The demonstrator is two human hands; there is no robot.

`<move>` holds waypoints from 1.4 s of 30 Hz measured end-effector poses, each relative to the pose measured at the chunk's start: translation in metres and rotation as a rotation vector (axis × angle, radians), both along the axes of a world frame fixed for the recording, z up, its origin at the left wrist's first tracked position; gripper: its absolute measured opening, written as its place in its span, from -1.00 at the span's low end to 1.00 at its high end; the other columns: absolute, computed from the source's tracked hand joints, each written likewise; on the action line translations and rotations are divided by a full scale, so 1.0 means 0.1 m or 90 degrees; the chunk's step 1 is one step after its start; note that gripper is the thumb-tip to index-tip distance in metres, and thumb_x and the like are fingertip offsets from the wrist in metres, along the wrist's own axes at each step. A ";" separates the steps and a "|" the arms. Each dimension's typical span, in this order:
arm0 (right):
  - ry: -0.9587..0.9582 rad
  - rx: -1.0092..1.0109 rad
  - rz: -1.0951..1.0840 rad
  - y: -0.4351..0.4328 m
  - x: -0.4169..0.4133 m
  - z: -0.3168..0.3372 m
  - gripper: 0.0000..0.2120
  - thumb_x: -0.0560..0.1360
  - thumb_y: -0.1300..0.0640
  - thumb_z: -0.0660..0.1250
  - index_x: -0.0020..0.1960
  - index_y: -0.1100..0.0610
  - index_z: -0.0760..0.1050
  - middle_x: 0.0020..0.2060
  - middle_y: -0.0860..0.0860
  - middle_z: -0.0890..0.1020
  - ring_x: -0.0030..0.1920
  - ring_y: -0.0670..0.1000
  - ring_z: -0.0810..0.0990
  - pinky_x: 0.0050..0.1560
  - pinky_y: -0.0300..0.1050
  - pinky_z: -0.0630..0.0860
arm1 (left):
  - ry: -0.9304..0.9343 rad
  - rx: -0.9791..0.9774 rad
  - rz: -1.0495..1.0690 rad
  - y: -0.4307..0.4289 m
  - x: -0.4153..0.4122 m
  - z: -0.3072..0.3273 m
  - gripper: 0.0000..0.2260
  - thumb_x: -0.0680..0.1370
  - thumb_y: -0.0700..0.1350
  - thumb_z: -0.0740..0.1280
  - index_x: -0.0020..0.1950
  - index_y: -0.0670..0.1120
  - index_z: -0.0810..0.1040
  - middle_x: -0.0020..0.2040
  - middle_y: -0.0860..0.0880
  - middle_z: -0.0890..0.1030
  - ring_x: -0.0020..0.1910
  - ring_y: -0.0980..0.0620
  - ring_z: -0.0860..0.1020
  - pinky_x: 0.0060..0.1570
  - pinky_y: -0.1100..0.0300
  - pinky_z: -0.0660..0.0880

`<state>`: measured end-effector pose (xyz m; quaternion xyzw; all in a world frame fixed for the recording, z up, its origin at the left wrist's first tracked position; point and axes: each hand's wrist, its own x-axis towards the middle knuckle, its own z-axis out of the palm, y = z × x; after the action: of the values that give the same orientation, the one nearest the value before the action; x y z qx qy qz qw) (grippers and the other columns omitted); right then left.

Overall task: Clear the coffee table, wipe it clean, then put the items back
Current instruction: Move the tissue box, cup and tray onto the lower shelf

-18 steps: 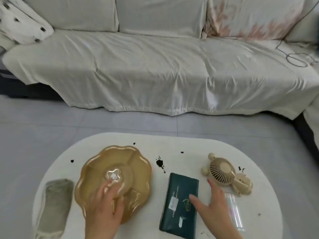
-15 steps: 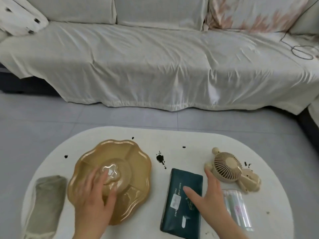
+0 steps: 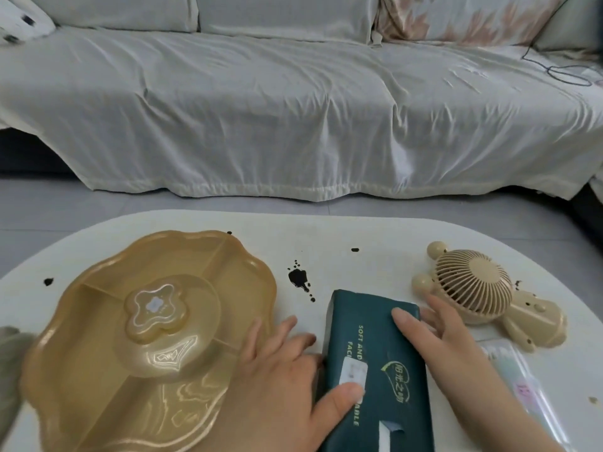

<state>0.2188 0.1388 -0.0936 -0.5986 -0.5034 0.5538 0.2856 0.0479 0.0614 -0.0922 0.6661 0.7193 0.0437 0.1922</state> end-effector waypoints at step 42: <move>0.197 -0.101 0.188 -0.44 -1.42 0.53 -0.51 0.51 -0.09 0.20 0.38 0.04 0.24 0.28 0.06 0.49 0.19 0.08 0.52 0.18 0.03 0.50 | -0.536 0.292 0.375 -0.59 -0.62 0.43 -0.72 0.46 0.00 0.28 0.05 0.29 0.27 0.03 0.20 0.46 -0.01 0.24 0.45 -0.16 0.39 0.36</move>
<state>0.0765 0.0945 -0.0410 -0.4470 -0.4907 0.7125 0.2277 -0.0136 0.0028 -0.0495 0.3870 0.7080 0.5129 0.2930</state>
